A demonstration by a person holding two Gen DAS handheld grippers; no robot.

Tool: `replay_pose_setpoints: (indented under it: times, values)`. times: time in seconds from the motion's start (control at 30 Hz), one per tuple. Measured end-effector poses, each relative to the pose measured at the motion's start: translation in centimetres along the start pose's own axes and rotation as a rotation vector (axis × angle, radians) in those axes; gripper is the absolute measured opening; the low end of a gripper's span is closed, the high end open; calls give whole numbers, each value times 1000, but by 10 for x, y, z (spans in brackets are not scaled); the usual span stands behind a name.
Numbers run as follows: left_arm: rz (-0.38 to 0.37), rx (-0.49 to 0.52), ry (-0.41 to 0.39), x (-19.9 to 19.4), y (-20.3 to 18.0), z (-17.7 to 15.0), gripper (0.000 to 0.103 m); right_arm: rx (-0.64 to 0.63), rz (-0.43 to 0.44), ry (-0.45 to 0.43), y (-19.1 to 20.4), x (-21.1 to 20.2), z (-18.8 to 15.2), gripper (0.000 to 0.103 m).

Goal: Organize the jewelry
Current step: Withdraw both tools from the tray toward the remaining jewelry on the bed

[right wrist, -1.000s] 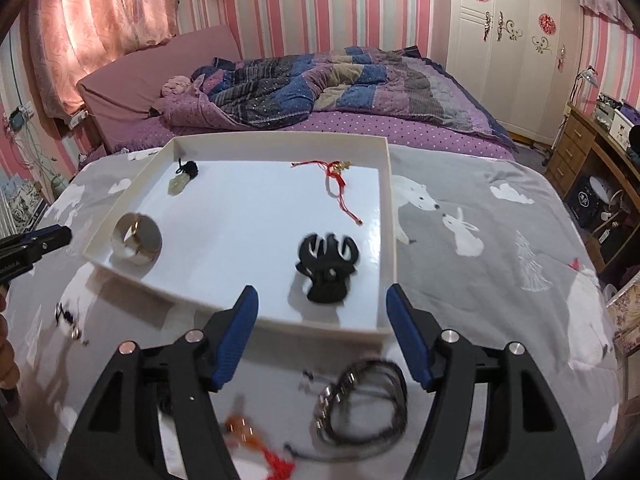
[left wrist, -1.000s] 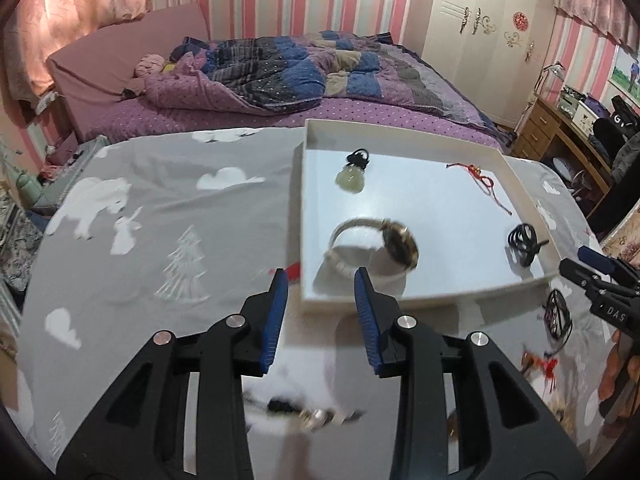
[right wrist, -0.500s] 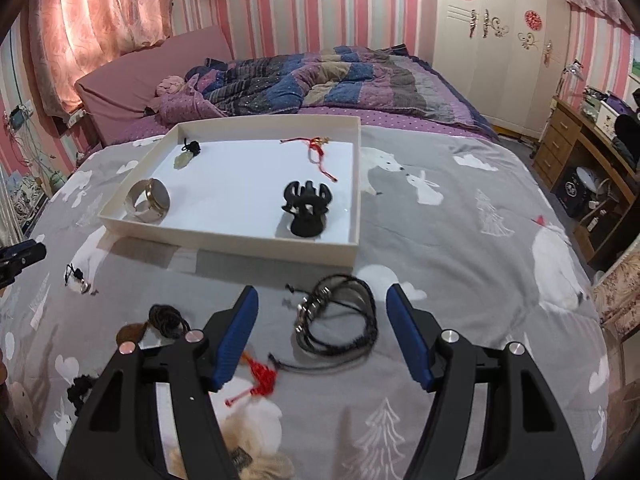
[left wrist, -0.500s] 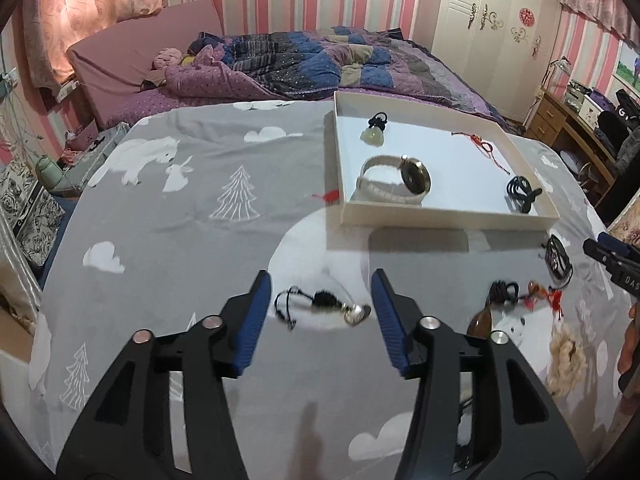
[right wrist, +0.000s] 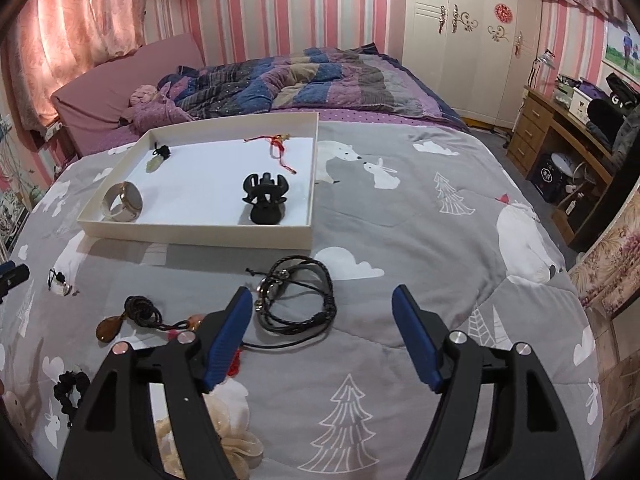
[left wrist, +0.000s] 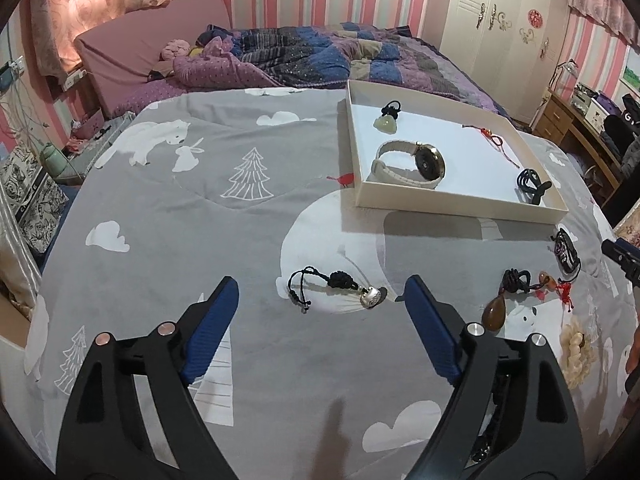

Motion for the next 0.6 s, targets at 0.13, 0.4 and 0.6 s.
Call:
replay_pose_setpoints:
  times: [0.13,0.4,0.6]
  values:
    - [-2,-3,5,3,3,1,90,-15,-47,-14,-4,-2,4,80]
    - [-16,-3,28,12,7,7,93,-3,-69,16,-6,7,0,82]
    - [-16,10,45,22,9,6,94,-9,-88,43,1,15,-8,82]
Point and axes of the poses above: each gripper's, at about its wrist camera, not at the fingertips, and x roughly the way its jaws point, y to its left, z to its top, the point moved 5 cm from there along x, roughly the way its jaws point, and after that the axes turned 3 degrees about x, right-handed, at the moved point
